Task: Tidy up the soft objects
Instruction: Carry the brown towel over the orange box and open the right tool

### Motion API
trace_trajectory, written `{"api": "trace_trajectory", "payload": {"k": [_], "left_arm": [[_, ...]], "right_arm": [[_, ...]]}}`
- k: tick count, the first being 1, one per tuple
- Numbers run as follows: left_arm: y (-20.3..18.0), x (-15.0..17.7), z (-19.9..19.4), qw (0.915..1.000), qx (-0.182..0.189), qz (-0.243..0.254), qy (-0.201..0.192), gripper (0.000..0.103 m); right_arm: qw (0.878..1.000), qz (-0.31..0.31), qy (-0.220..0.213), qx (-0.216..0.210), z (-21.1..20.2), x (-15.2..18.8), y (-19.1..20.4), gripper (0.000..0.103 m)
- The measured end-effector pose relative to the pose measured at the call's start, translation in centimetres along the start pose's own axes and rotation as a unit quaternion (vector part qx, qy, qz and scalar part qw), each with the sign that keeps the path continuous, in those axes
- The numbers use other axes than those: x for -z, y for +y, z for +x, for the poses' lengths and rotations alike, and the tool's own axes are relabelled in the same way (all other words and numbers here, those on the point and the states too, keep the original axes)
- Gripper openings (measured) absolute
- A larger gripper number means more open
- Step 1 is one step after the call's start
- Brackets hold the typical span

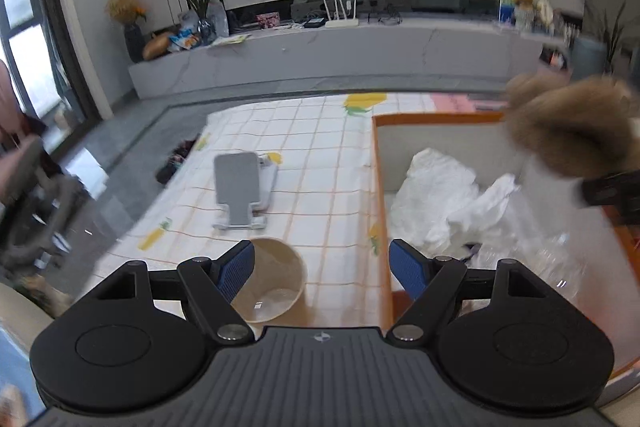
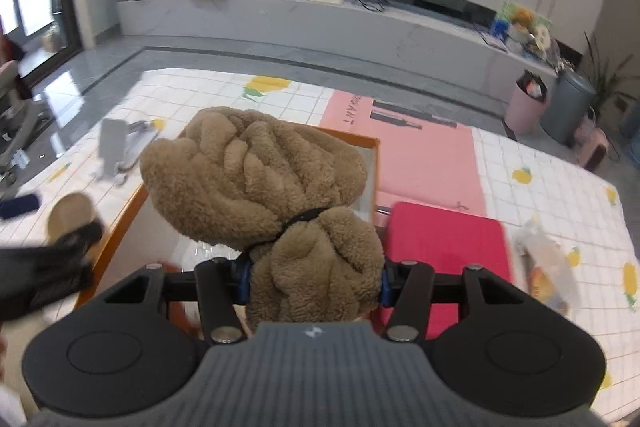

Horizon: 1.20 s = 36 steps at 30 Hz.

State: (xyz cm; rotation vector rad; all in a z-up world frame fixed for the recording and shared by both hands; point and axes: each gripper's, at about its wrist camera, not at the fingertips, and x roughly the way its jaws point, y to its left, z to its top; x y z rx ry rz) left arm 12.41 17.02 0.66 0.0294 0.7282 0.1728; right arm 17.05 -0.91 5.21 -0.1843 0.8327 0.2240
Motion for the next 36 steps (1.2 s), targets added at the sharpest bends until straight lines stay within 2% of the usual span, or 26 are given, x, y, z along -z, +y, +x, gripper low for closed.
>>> {"api": "trace_trajectory", "payload": {"k": [2, 4, 8, 12, 18, 22, 25, 27, 30, 32, 33, 34, 36], "left_arm": [[0.3, 0.0, 0.0, 0.9996, 0.026, -0.008, 0.000, 0.090], [0.0, 0.1, -0.1, 0.9991, 0.041, 0.005, -0.006, 0.090], [-0.6, 0.3, 0.0, 0.9979, 0.063, 0.010, -0.013, 0.090], [-0.7, 0.4, 0.9, 0.9973, 0.074, 0.001, 0.002, 0.090], [-0.6, 0.5, 1.8, 0.9971, 0.074, -0.008, 0.015, 0.090], [-0.1, 0.4, 2.3, 0.9965, 0.073, -0.030, 0.027, 0.090], [0.4, 0.4, 2.5, 0.9960, 0.072, -0.041, 0.033, 0.090], [0.6, 0.4, 2.5, 0.9959, 0.070, -0.045, 0.035, 0.090], [0.7, 0.3, 2.5, 0.9952, 0.072, -0.053, 0.039, 0.090], [0.8, 0.2, 2.3, 0.9949, 0.075, -0.056, 0.038, 0.090], [0.9, 0.2, 2.1, 0.9948, 0.078, -0.057, 0.034, 0.090], [1.0, 0.1, 1.9, 0.9947, 0.079, -0.058, 0.030, 0.090], [1.1, -0.2, 1.6, 0.9948, 0.077, -0.061, 0.025, 0.090]], "right_arm": [[0.999, -0.017, 0.010, 0.033, 2.8, -0.6, 1.7, 0.054], [0.998, -0.025, 0.028, 0.055, 5.5, -1.1, 2.8, 0.054], [0.996, -0.002, 0.065, 0.064, 9.5, -1.7, 3.2, 0.054], [0.992, -0.025, 0.088, 0.082, 12.4, -2.0, 4.1, 0.054], [0.986, -0.037, 0.139, 0.084, 15.8, -1.6, 4.0, 0.054], [0.981, -0.016, 0.183, 0.059, 17.7, -0.7, 3.1, 0.053], [0.982, -0.007, 0.181, 0.047, 17.7, -0.8, 2.5, 0.053], [0.981, -0.010, 0.188, 0.037, 17.8, -0.8, 2.3, 0.058], [0.980, -0.028, 0.195, 0.020, 17.3, -1.0, 2.6, 0.073], [0.982, -0.058, 0.181, 0.018, 16.4, -1.4, 3.1, 0.089], [0.982, -0.076, 0.170, 0.016, 15.6, -1.6, 3.4, 0.092], [0.982, -0.094, 0.162, 0.016, 14.9, -1.8, 3.8, 0.100], [0.981, -0.124, 0.142, 0.041, 13.4, -2.4, 4.1, 0.100]]}}
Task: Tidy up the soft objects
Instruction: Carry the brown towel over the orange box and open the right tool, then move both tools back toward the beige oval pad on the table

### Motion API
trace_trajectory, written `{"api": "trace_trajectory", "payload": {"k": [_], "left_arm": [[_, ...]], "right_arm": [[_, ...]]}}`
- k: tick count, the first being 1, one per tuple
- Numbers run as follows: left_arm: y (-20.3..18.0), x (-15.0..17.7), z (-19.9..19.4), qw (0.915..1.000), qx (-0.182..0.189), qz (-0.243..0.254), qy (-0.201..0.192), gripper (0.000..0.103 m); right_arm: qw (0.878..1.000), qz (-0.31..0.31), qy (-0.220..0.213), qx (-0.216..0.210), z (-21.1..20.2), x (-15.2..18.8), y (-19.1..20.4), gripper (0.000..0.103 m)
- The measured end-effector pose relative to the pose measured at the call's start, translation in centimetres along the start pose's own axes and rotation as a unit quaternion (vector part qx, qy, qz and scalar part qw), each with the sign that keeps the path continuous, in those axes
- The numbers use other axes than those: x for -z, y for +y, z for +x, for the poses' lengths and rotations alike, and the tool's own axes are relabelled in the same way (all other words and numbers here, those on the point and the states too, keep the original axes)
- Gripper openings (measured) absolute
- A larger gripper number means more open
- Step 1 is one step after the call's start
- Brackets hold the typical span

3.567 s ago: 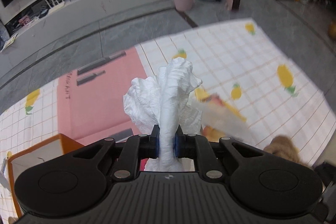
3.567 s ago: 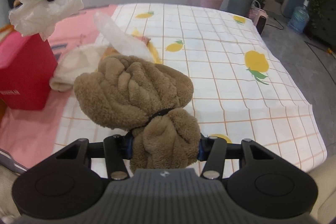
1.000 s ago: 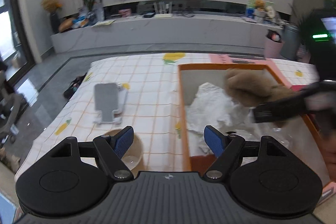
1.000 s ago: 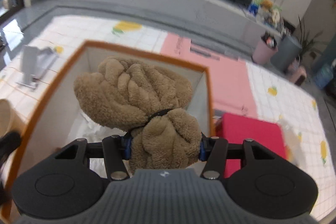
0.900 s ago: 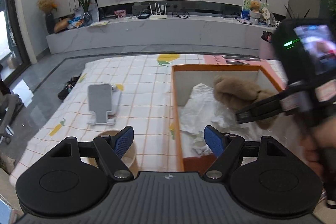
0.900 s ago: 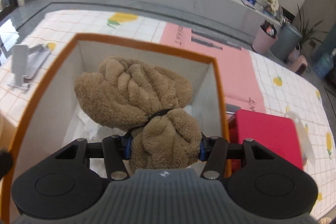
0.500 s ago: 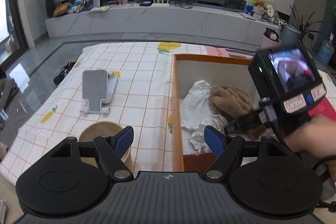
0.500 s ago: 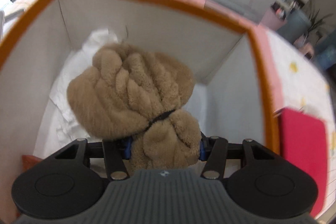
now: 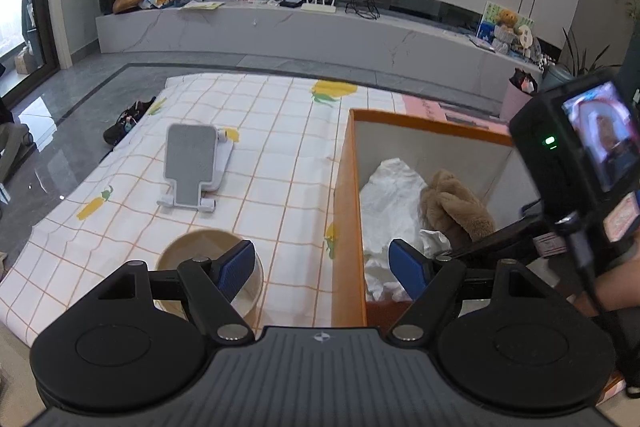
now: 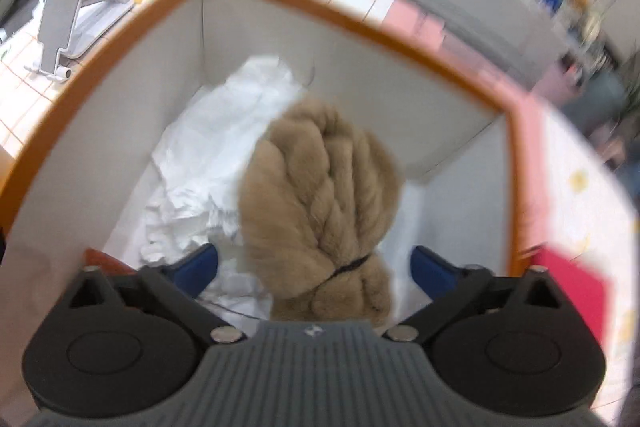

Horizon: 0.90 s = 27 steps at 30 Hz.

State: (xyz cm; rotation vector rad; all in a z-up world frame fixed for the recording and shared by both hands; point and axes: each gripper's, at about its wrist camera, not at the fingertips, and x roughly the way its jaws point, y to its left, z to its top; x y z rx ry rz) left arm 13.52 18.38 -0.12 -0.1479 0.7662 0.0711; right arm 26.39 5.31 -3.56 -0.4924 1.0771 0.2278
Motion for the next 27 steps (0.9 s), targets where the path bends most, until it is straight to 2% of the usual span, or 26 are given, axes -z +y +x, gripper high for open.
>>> {"api": "trace_trajectory", "payload": {"k": [2, 4, 5, 6, 7, 8, 11, 14, 17, 20, 24, 25, 26, 27], "left_arm": [[0.1, -0.2, -0.4, 1.0000, 0.001, -0.004, -0.006, 0.090], [0.2, -0.4, -0.6, 0.9999, 0.001, -0.007, -0.009, 0.090], [0.2, -0.4, -0.7, 0.9999, 0.000, -0.007, -0.011, 0.090], [0.2, -0.4, -0.7, 0.9999, -0.001, -0.006, -0.012, 0.090], [0.2, -0.4, -0.7, 0.9999, -0.002, -0.004, -0.013, 0.090], [0.1, -0.4, -0.7, 0.9999, -0.005, -0.003, -0.013, 0.090], [0.2, -0.3, -0.4, 1.0000, -0.005, -0.005, -0.006, 0.090], [0.2, -0.1, -0.3, 1.0000, 0.000, -0.004, -0.002, 0.090], [0.2, -0.1, -0.3, 1.0000, -0.002, -0.003, -0.002, 0.090], [0.3, -0.1, -0.1, 1.0000, 0.002, -0.006, 0.002, 0.090], [0.4, -0.1, 0.2, 0.9999, 0.005, -0.010, 0.005, 0.090], [0.4, -0.1, 0.2, 0.9999, 0.012, -0.010, 0.004, 0.090], [0.4, 0.0, 0.0, 0.9996, 0.024, -0.013, 0.000, 0.090], [0.5, 0.0, -0.1, 0.9993, 0.033, -0.017, -0.001, 0.090]], "right_arm": [[1.000, -0.013, -0.019, 0.017, -1.6, -0.3, -0.4, 0.100], [0.998, -0.015, -0.058, 0.006, -3.6, -0.3, -1.2, 0.100], [0.996, -0.015, -0.082, -0.004, -4.5, -0.3, -1.6, 0.095], [0.994, -0.015, -0.107, -0.017, -5.4, -0.2, -1.8, 0.085], [0.991, -0.014, -0.126, -0.031, -5.9, -0.1, -2.0, 0.043], [0.991, -0.016, -0.128, -0.045, -5.9, -0.5, -1.8, 0.000], [0.994, -0.018, -0.076, -0.074, -3.9, -0.6, -1.7, 0.000], [0.997, -0.030, -0.030, -0.064, -1.0, -0.1, -0.7, 0.000], [0.999, -0.026, -0.014, -0.011, 1.2, 0.1, -0.5, 0.000], [0.999, 0.037, -0.013, -0.019, 1.7, -0.3, -1.8, 0.000], [0.999, 0.020, -0.023, -0.023, 1.0, -0.1, -1.7, 0.001], [0.999, 0.022, -0.031, -0.024, 0.6, 0.0, -2.0, 0.009], [0.999, 0.029, -0.041, -0.019, 0.4, 0.3, -1.7, 0.037], [0.998, 0.040, -0.052, -0.005, 0.2, 0.5, -1.8, 0.056]]}}
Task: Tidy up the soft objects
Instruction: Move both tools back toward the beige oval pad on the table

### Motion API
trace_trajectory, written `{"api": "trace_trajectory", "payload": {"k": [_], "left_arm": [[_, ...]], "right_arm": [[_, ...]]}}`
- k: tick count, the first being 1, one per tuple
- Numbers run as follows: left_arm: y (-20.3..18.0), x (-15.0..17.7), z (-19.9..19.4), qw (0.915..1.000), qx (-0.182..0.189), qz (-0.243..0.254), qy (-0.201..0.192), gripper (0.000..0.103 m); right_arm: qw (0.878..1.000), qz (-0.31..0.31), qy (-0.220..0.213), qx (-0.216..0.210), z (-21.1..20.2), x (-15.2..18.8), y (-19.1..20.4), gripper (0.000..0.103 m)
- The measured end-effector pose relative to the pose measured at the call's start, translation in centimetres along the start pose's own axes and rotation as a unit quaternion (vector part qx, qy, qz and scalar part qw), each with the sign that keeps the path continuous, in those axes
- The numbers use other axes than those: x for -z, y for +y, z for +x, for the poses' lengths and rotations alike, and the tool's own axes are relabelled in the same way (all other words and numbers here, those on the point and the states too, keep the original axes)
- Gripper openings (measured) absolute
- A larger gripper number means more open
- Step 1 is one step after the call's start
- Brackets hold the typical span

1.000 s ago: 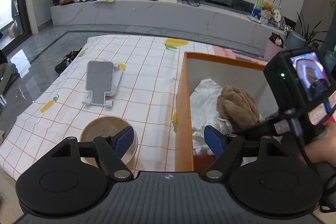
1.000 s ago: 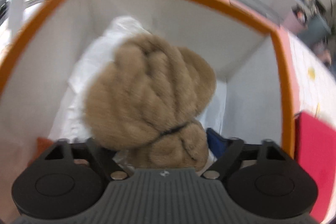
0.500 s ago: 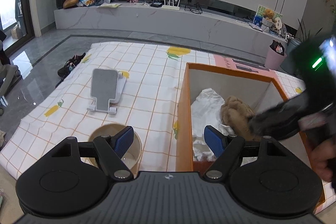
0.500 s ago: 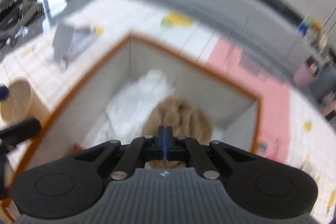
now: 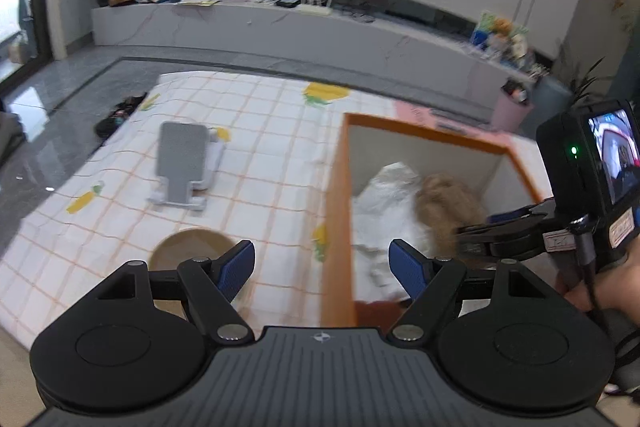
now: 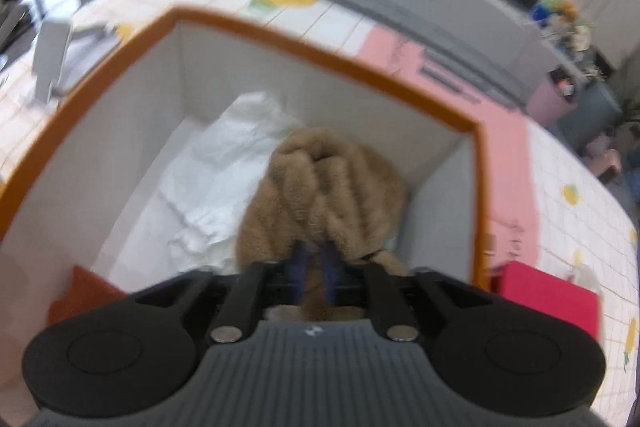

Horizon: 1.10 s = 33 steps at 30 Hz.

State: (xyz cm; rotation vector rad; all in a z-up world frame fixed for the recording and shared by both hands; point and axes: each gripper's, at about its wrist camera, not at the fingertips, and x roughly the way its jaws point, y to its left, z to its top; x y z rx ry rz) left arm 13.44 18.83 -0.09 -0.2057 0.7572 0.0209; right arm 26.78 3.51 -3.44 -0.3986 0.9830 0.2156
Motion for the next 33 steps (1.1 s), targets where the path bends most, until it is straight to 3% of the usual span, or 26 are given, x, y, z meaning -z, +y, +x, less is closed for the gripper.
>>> {"api": "trace_trajectory", "payload": {"k": [1, 5, 9, 14, 19, 25, 33], "left_arm": [[-0.1, 0.0, -0.1, 1.0000, 0.002, -0.001, 0.002, 0.090], [-1.2, -0.2, -0.9, 1.0000, 0.001, 0.004, -0.002, 0.090], [-1.4, -0.4, -2.3, 0.9995, 0.023, -0.018, -0.014, 0.090], [-3.2, -0.2, -4.2, 0.9983, -0.031, 0.013, -0.047, 0.090], [-4.7, 0.2, -6.4, 0.9963, -0.018, 0.014, -0.082, 0.090], [-8.9, 2.3, -8.5, 0.9922, -0.001, 0.051, -0.113, 0.090], [-15.6, 7.3, -8.9, 0.9868, 0.076, 0.094, -0.108, 0.090]], "right_arm": [[1.000, 0.009, -0.014, 0.012, -0.6, 0.2, -0.3, 0.079], [0.997, 0.021, -0.069, -0.003, -3.0, 0.9, -1.5, 0.079], [0.994, 0.048, -0.091, -0.022, -5.0, 1.5, -3.0, 0.079], [0.992, 0.066, -0.105, -0.033, -7.3, 2.3, -4.9, 0.079], [0.987, 0.083, -0.128, -0.048, -10.6, 4.1, -8.3, 0.079], [0.983, 0.088, -0.160, -0.022, -14.6, 9.9, -13.8, 0.079], [0.983, 0.122, -0.133, 0.023, -16.3, 21.3, -22.3, 0.080]]}}
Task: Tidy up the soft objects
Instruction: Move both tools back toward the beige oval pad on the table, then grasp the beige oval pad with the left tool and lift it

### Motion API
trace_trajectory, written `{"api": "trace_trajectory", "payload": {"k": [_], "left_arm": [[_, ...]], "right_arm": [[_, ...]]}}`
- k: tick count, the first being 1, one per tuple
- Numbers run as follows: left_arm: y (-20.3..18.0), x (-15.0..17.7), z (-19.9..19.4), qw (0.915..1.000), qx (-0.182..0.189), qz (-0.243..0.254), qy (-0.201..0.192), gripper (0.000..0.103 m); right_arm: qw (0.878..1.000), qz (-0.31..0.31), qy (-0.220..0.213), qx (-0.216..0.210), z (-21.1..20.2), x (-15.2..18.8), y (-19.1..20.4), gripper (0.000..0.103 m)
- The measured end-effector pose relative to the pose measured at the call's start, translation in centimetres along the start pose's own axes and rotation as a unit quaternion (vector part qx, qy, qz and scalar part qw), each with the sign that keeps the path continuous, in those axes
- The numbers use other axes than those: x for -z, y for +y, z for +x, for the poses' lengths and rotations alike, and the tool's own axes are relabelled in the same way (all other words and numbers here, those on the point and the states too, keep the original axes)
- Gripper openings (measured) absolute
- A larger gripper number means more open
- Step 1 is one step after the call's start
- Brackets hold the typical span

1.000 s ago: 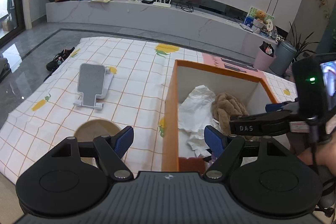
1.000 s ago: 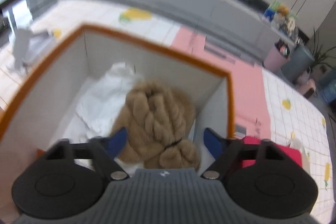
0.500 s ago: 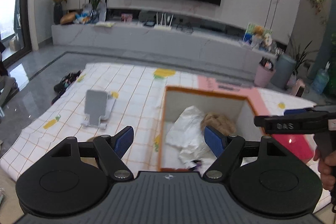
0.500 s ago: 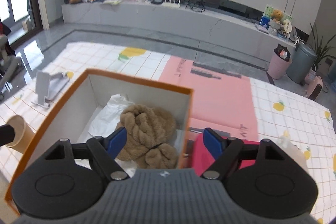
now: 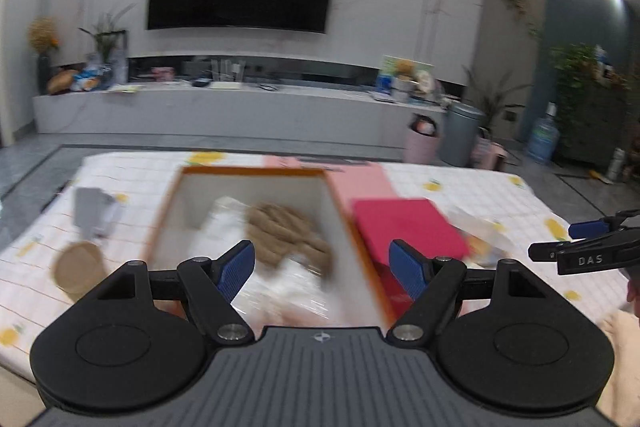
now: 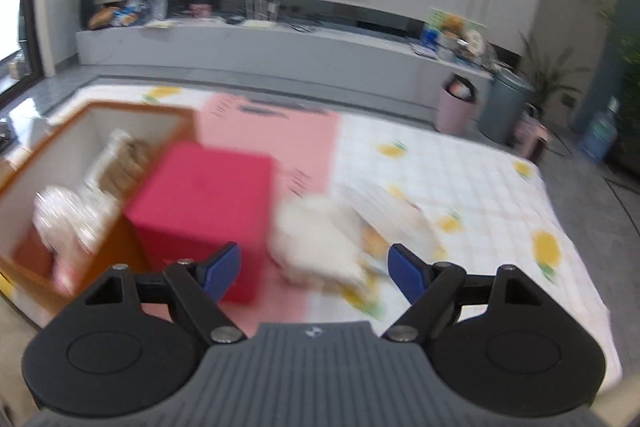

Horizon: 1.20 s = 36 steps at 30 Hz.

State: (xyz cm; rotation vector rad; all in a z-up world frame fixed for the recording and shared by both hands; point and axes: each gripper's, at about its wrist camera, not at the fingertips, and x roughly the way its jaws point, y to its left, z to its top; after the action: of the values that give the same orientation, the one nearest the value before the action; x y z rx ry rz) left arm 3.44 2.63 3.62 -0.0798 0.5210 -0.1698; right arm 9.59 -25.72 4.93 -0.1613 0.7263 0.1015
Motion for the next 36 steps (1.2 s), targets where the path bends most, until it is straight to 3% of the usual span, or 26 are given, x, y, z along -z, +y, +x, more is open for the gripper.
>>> {"api": "trace_trajectory", "payload": {"k": [5, 9, 11, 16, 22, 31, 36], "left_arm": [[-4.4, 2.7, 0.8, 0.9995, 0.011, 0.028, -0.001, 0.090], [-7.6, 4.9, 2.5, 0.9983, 0.016, 0.054, 0.012, 0.090], [-9.2, 6.3, 3.3, 0.9970, 0.025, 0.072, 0.011, 0.090], [-13.2, 9.9, 5.4, 0.9888, 0.053, 0.139, -0.011, 0.090], [-17.3, 11.5, 10.7, 0.9786, 0.064, 0.193, 0.030, 0.090], [-22.1, 11.3, 16.8, 0.9702, 0.043, 0.235, 0.039, 0.090], [-23.5, 10.5, 19.8, 0.9677, -0.004, 0.248, 0.043, 0.090]], "right_arm": [[0.999, 0.023, 0.016, 0.036, -0.3, 5.1, -5.3, 0.080], [0.995, 0.080, 0.043, 0.039, 0.6, 8.1, -9.1, 0.080], [0.990, 0.106, 0.081, 0.038, 1.5, 8.3, -10.1, 0.080], [0.989, 0.125, 0.064, 0.034, 1.0, 7.9, -11.0, 0.080], [0.989, 0.130, 0.066, 0.012, 0.8, 8.4, -11.2, 0.081], [0.991, 0.113, 0.072, 0.025, 1.5, 8.6, -11.4, 0.081], [0.982, 0.169, 0.083, -0.007, 2.0, 8.8, -13.1, 0.081]]}}
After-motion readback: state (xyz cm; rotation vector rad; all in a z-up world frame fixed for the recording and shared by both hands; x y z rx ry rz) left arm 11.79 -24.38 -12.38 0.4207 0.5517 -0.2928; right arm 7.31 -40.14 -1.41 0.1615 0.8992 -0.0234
